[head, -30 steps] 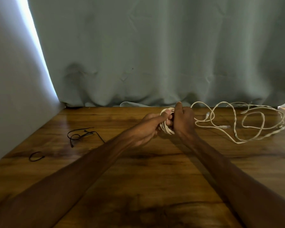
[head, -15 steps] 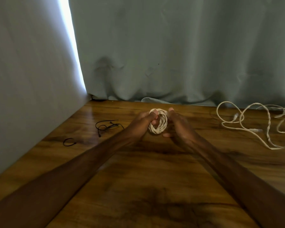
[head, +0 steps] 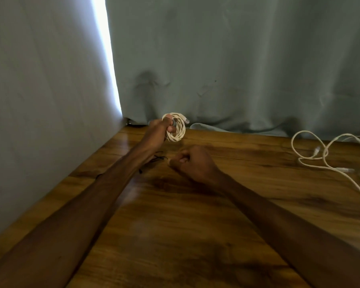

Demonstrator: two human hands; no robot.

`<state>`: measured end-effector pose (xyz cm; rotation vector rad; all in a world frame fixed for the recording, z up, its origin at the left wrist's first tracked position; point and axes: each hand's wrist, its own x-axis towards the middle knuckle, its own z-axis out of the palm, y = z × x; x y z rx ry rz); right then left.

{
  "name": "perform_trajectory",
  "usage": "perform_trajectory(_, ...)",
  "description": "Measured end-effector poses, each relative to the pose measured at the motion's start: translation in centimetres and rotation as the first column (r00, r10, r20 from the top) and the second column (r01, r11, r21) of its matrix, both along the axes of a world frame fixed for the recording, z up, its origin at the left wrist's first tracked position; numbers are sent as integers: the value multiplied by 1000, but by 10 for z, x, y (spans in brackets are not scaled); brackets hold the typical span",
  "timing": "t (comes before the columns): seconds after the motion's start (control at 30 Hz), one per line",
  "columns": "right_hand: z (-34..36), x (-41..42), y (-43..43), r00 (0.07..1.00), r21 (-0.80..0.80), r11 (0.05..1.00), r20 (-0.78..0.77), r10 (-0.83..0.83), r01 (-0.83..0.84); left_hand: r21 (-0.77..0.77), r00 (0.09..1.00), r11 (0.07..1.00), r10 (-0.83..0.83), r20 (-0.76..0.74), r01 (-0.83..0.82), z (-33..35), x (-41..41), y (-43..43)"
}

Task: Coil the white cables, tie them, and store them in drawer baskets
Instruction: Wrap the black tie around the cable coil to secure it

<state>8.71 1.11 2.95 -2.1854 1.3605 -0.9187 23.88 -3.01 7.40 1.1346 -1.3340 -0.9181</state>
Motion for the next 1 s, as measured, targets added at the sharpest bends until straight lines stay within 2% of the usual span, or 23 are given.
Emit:
perform_trajectory(0.13, 0, 18, -8, 990, -36, 997, -122, -66, 62, -12, 1000, 1000, -6, 21, 6, -2, 2, -3)
perform_trajectory(0.33, 8, 14, -13, 981, 39, 991, -150, -120, 127, -27, 999, 999, -35, 17, 35, -3, 1, 0)
perform_trajectory(0.47, 13, -7, -7, 980, 115, 977, -110, -167, 180, -35, 999, 999, -35, 5, 35, -2, 2, -1)
perform_trajectory(0.63, 23, -35, 1, 980, 386, 908, 49, -194, 161, -32, 1000, 999, -22, 5, 22, 2, -2, 6)
perform_trajectory(0.73, 26, -54, 7, 953, 517, 855, 243, -181, 31, -42, 1000, 999, -13, -6, 13, 4, -4, 10)
perform_trajectory(0.83, 29, -75, 13, 888, 569, 811, 432, -157, -133, -47, 1000, 999, -10, -14, 9, 5, -6, 12)
perform_trajectory(1.0, 30, -105, 20, 758, 581, 775, 615, -217, -250, -51, 998, 997, -55, -19, 54, 0, -13, 11)
